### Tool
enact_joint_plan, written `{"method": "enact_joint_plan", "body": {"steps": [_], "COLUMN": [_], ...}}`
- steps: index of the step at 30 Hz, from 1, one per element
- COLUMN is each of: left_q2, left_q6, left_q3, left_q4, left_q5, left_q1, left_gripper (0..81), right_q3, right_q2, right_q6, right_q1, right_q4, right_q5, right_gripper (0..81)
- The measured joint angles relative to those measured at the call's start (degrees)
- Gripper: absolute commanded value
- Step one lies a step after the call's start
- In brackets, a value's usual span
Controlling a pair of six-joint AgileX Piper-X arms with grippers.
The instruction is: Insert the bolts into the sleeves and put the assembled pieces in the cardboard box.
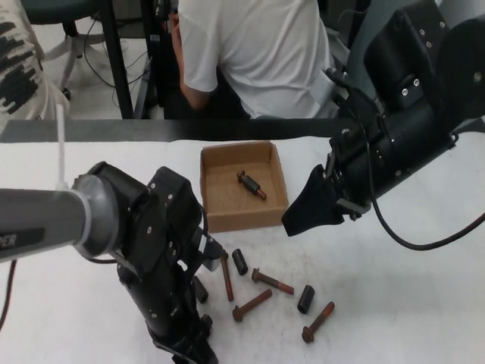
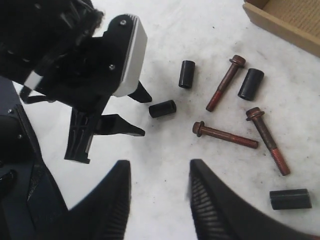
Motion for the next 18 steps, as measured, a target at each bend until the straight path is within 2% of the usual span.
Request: {"method": "enact_joint_plan", "body": {"steps": [15, 18], "left_q2": [0.4, 0.4], "left_q6": [-0.4, -0.4], "left_q3": [0.0, 0.0], "left_q4": [-4.7, -4.7], "left_q5": [-0.2, -0.2], "left_q1": [0.0, 0.0], "left_gripper": [49.3, 44.2], "right_q3": [0.0, 0.0], "right_q2": [0.0, 0.0], "right_q6": [0.0, 0.0], "right_q1": [0.0, 0.0], "right_q4": [0.0, 0.0], "right_q5": [-2.2, -2.5], "right_gripper": [36.3, 36.3]}}
